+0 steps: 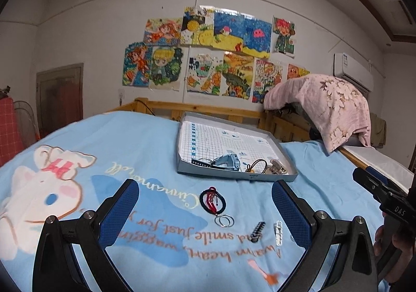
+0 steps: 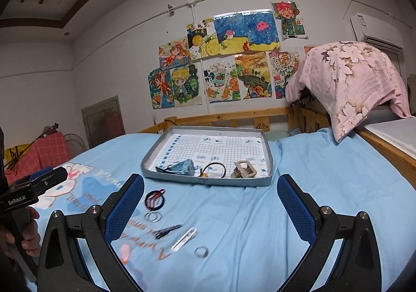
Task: Organize jewelry
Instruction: 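Lower left tool onto the striped keychain while right tool closes on the silver ring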
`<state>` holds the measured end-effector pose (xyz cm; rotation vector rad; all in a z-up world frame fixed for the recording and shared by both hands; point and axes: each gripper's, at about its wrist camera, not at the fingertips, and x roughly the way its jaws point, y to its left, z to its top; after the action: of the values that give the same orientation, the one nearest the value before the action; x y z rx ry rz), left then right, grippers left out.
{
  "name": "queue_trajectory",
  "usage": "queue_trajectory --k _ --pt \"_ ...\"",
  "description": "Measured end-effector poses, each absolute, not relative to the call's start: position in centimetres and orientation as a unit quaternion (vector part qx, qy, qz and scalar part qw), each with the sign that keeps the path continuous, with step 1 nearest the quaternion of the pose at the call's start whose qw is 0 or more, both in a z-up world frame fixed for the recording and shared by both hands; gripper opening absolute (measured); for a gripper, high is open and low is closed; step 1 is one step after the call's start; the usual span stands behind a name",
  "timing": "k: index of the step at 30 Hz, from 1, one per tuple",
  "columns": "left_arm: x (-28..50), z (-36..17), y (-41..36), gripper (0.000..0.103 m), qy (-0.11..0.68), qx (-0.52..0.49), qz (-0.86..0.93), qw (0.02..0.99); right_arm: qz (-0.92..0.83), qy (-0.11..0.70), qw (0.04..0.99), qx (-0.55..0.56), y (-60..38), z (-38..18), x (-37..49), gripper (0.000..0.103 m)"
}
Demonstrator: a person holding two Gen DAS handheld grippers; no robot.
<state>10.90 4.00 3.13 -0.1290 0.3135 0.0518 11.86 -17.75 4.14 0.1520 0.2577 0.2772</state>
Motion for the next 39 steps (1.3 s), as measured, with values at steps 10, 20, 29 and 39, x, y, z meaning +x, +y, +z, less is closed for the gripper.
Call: queue_trajectory --k 10,20,29,39 --pt "16.8 -0.7 2.7 0.103 0.213 -0.051 -0.019 0.975 0.161 0.170 0.969 0.074 -17.0 0.2 16.5 0.101" --pt "17.9 -4.2 2.1 0.100 0.261 -0.055 -0.082 0.960 0.202 0.229 0.950 0.068 -17.0 -3.6 17.2 0.072" --pt "19.0 -6.1 1.3 0.071 0.301 -0.052 -0.131 0.943 0.251 0.268 0.929 0.048 -15.7 -5.6 17.7 0.046" --pt "20.5 -7.8 -1.0 0.046 0.356 -0.018 -0.181 0.917 0.282 0.323 0.903 0.008 -13.7 -7.0 17.8 0.044"
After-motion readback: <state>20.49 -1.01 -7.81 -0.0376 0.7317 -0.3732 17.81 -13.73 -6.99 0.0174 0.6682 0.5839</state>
